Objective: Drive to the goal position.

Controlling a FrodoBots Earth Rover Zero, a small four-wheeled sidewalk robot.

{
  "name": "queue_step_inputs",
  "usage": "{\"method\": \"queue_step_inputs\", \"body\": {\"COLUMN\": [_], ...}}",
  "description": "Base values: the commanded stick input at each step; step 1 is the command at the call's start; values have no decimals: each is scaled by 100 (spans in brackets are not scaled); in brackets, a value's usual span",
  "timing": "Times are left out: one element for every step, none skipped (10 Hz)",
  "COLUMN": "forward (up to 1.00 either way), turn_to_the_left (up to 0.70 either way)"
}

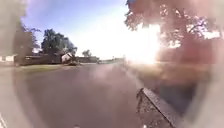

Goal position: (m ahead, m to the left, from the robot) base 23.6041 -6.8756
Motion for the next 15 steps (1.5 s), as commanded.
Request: {"method": "queue_step_inputs", "body": {"forward": [100,100,100,100,100,100,100,100,100,100,100,100,100,100,100], "turn_to_the_left": [2,2,2,0,2,2,2,2,2,2,2,-7,-18,-28,-20]}}
